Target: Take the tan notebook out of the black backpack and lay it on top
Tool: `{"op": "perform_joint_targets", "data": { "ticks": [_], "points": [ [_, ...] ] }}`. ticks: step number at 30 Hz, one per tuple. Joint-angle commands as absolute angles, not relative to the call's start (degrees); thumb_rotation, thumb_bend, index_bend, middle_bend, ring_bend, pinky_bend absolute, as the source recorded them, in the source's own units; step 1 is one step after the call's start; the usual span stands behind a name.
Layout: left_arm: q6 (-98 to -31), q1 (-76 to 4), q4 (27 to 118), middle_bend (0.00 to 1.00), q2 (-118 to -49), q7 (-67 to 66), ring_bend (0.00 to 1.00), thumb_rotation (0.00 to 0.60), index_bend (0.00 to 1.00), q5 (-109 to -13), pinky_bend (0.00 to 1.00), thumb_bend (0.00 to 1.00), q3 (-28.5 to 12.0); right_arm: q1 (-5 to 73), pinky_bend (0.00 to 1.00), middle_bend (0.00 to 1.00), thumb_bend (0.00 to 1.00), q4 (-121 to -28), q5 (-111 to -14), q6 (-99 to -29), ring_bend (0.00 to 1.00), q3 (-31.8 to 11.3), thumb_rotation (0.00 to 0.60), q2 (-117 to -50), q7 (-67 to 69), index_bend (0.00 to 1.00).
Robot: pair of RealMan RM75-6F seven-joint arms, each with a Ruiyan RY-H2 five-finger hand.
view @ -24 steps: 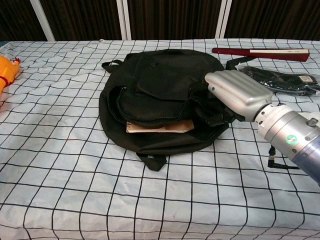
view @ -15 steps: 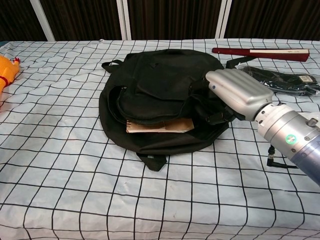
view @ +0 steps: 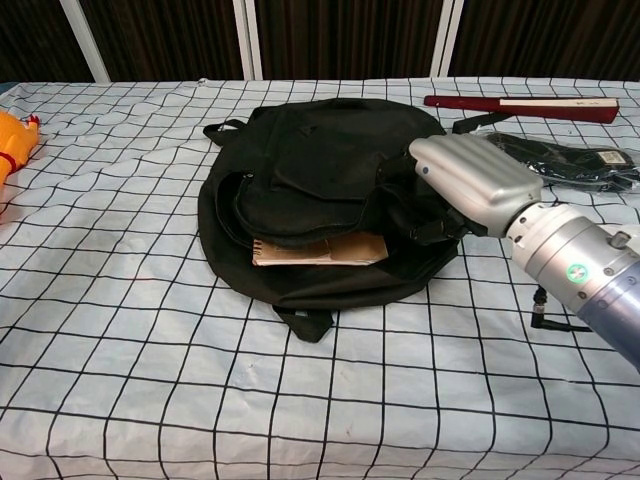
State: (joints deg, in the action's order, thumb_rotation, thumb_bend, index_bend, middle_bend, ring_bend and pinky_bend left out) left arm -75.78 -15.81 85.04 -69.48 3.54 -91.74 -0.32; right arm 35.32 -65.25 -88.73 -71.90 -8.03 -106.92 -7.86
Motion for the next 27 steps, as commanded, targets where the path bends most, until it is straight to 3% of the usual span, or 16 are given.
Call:
{"op": "perform_joint_targets", "data": {
  "ticks": [1,9,12,27],
  "points": [
    [-75.8,-15.9,85.2,0.22,-69.4,3.5,0.02,0.6,0.24,-91.9,0.0,0.15,-0.2,35.8,0.28,0.58,0.52,-65.3,-88.6,-71.4,0.47,-8.5,0.6,-106.7,-8.1,0.66],
    [-75.1,-16.9,85.9,0.23,-69.4,3.3,0.06,0.6,0.24,-92.9,0.06,0.15,0.2,38.7,0.28,0.59,0.52,-67.3,-86.5,-68.0,0.47,-11.8,0.6,-104.9,-9.4,0.68],
    [-74.9,-18.5,86.6,0.23,-70.1,3.2,0.06,0.6,0.24,-94.1,0.06,0.15,-0.6,42.0,0.28,0.59,0.52,-69.3,-83.2,-63.7,0.47,-16.4,0.6,-102.5,-8.8,0.68],
    [-70.0,-24.0,88.1,0.25,-73.3,1.9,0.09,0.6,0.24,-94.0,0.09,0.15,-2.3,49.9,0.28,0.6,0.52,-70.0,-70.8,-50.7,0.48,-23.7,0.6,-97.2,-10.2,0.68]
  ]
}}
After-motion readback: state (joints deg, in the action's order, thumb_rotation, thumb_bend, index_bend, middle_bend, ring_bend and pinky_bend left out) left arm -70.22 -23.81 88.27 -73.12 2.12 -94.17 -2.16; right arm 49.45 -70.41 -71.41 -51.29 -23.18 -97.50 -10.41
